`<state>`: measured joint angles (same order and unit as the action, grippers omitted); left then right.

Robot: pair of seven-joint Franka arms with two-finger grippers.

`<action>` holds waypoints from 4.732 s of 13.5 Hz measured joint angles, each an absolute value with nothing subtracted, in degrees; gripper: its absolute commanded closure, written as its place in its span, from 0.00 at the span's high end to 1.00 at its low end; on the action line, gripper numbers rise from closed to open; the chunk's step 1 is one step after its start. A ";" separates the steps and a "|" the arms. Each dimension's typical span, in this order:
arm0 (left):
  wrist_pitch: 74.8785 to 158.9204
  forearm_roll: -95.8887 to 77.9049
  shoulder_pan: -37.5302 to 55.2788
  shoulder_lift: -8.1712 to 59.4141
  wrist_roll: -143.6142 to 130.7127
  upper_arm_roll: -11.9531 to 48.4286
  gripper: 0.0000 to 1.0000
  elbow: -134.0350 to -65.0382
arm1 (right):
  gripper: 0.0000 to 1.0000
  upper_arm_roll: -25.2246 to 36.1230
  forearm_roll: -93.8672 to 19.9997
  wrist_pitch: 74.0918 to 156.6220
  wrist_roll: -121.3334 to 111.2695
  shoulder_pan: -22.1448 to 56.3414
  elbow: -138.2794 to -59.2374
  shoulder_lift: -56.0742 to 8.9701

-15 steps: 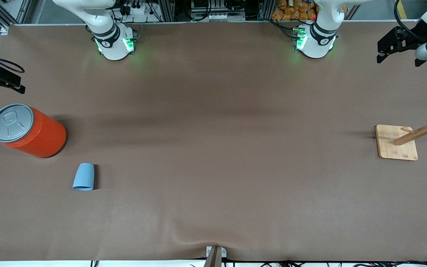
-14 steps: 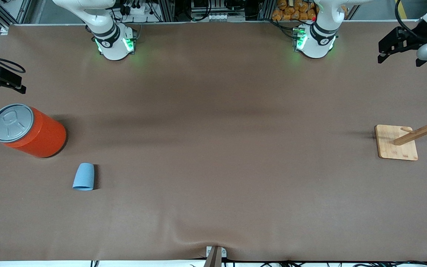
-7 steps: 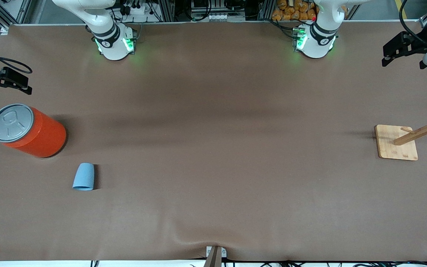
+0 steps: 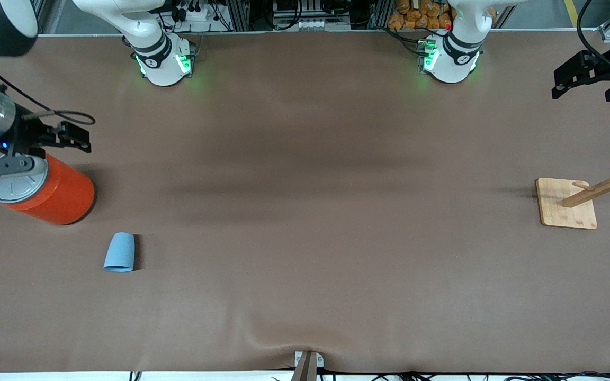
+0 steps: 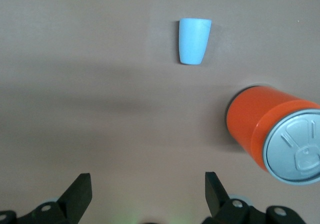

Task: Flip cup
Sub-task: 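Reach the right gripper down over the lying blue cup, then close the right gripper around the blue cup's base, then lift the blue cup and carry it toward the table center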

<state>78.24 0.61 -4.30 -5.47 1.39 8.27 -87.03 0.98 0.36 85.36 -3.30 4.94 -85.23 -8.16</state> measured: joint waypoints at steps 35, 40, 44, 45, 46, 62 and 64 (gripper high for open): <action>82.57 2.29 -4.34 -3.36 1.40 9.38 1.00 -87.12 | 1.00 0.99 -12.62 128.36 -29.76 -4.47 -88.18 -41.66; 82.65 2.29 -4.25 -2.82 1.40 9.57 1.00 -87.13 | 1.00 1.00 -13.51 128.52 -29.87 -4.54 -88.52 -44.29; 82.66 2.29 -4.25 -2.81 1.40 9.60 1.00 -87.13 | 1.00 1.08 -13.59 128.52 -34.06 -4.59 -89.29 -44.41; 82.66 2.29 -4.25 -2.80 1.40 9.61 1.00 -87.13 | 0.85 1.11 -13.89 128.52 -35.41 -4.66 -89.36 -44.41; 82.66 2.29 -4.25 -2.80 1.40 9.63 1.00 -87.13 | 0.75 1.13 -14.74 128.52 -36.49 -4.72 -89.42 -44.41; 82.66 2.29 -4.21 -2.80 1.40 10.15 1.00 -87.13 | 0.60 -6.50 -24.83 109.94 -53.76 -4.81 -85.16 -42.02; 82.66 2.29 -4.20 -2.80 1.40 10.19 1.00 -87.13 | 0.44 -10.72 -25.15 108.68 -54.89 -4.91 -85.15 -42.05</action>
<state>82.66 2.29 -4.20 -2.80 1.40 10.19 -87.13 -10.72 -25.15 108.68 -54.89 -4.91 -85.15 -42.05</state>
